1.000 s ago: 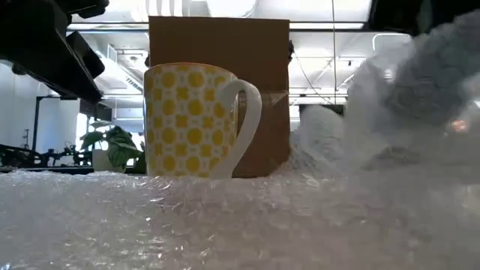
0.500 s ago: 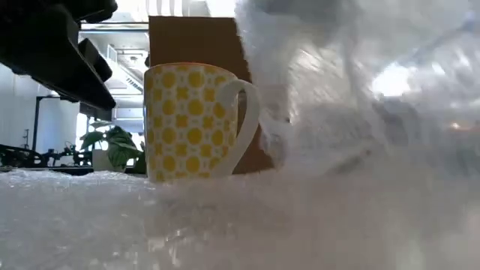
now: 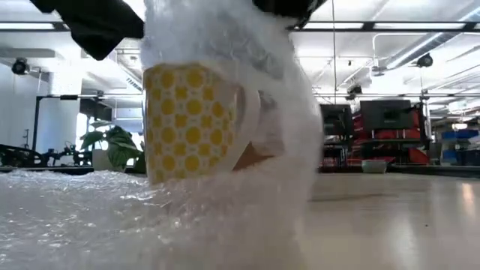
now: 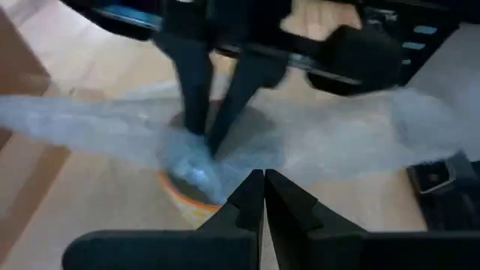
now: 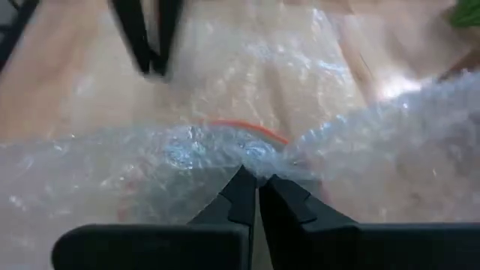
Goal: Wrap mug
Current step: Wrap the yellow mug using the bubble wrap
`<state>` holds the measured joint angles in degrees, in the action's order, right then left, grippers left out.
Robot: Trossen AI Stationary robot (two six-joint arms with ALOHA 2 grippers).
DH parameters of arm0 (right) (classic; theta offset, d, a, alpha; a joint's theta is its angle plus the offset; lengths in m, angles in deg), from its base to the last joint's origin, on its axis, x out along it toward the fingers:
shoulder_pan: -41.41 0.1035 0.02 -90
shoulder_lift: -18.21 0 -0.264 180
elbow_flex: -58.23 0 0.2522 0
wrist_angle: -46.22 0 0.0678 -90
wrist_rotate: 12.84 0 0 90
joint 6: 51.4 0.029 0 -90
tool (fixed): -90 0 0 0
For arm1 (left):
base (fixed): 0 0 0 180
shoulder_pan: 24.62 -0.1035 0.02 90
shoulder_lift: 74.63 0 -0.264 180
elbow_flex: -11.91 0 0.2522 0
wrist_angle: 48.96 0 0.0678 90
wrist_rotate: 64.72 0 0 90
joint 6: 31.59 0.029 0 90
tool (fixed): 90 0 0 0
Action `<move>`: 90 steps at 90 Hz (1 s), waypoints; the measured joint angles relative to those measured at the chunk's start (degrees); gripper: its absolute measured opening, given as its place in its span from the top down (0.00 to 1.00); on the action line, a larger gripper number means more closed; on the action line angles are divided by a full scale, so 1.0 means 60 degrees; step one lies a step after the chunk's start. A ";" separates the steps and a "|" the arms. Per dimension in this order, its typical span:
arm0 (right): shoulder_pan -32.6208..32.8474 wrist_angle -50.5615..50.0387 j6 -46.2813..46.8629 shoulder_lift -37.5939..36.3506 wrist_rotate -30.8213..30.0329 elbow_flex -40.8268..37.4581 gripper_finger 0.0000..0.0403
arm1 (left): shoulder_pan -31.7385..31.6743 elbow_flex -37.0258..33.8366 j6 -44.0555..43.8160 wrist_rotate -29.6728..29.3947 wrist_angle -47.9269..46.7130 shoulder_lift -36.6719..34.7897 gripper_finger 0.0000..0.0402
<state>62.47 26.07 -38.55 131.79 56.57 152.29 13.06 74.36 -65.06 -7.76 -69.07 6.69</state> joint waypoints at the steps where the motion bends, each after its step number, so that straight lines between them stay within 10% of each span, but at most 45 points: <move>1: 0.0000 0.0007 0.0000 -0.0002 -0.0001 0.0000 1.00 | -0.0022 -0.0005 0.0000 0.0000 0.0054 0.0017 1.00; 64: -0.0085 -0.2601 0.0029 -0.0594 0.0016 0.1151 0.98 | -0.1054 0.0036 0.0244 0.1024 0.1148 0.1531 1.00; 90: -0.0510 -0.3891 -0.0503 -0.0614 0.0012 0.1976 0.82 | -0.1054 0.0025 0.0248 0.1089 0.1177 0.1538 1.00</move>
<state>59.41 2.73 -41.57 128.11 56.64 164.14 6.74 74.51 -63.58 -1.23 -62.01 15.92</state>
